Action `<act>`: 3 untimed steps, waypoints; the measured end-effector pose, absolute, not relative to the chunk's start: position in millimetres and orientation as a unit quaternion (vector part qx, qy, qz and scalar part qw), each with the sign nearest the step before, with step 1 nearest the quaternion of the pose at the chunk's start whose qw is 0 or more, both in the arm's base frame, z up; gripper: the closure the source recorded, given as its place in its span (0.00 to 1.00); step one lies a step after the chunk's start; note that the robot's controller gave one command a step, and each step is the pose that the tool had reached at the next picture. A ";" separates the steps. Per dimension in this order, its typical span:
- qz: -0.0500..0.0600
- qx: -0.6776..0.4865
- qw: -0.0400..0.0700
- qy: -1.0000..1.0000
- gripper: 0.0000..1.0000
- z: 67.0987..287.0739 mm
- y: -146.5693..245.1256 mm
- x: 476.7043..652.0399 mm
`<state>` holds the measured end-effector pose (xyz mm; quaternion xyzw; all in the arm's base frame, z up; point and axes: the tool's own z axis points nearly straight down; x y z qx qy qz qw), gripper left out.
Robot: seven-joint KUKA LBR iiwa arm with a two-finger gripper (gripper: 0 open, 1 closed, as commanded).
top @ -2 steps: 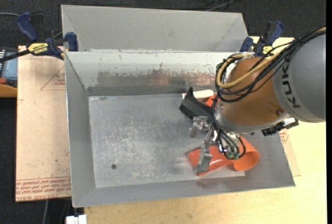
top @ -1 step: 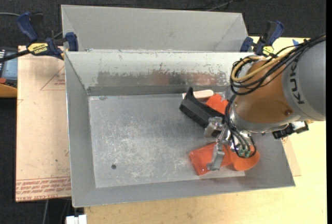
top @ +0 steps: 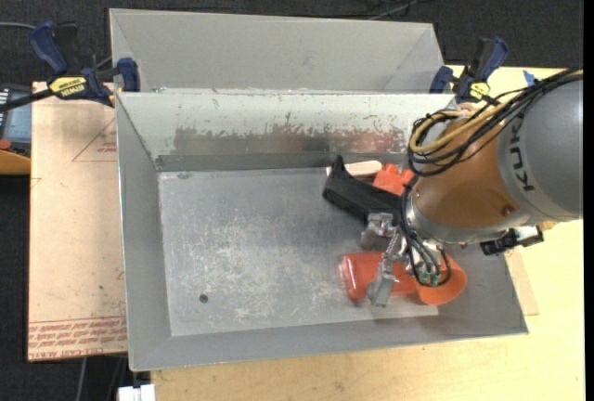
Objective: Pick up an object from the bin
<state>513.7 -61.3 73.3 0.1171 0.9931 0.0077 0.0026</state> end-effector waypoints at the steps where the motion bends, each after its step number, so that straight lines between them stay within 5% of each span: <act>1: 0.004 0.115 0.002 0.993 1.00 70.6 -38.6 488.9; 3: 0.005 0.115 0.002 0.993 1.00 73.1 -38.4 488.7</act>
Offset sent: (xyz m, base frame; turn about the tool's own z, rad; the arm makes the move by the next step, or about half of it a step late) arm 0.0000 0.0000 0.0000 0.0000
